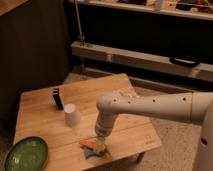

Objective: Place the pepper on the white sponge

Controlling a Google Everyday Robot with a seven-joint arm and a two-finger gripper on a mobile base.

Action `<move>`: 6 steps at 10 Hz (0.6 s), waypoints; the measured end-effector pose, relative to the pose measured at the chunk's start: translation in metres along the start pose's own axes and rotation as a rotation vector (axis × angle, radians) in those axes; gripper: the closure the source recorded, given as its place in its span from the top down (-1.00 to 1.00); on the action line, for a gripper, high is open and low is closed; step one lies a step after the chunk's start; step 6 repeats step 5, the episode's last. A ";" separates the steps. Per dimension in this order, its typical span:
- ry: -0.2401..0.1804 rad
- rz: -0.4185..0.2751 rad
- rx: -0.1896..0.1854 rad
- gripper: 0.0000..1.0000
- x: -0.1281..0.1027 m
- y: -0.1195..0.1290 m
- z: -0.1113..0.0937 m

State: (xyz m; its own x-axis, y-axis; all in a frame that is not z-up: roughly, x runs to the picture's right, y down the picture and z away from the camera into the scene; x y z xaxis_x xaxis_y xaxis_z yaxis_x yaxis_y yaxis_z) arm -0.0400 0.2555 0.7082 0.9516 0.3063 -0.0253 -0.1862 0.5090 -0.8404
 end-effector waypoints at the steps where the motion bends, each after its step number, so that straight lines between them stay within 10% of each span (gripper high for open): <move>1: -0.002 0.003 -0.003 0.60 0.000 0.001 -0.002; 6: -0.014 0.005 -0.013 0.60 0.002 0.002 -0.001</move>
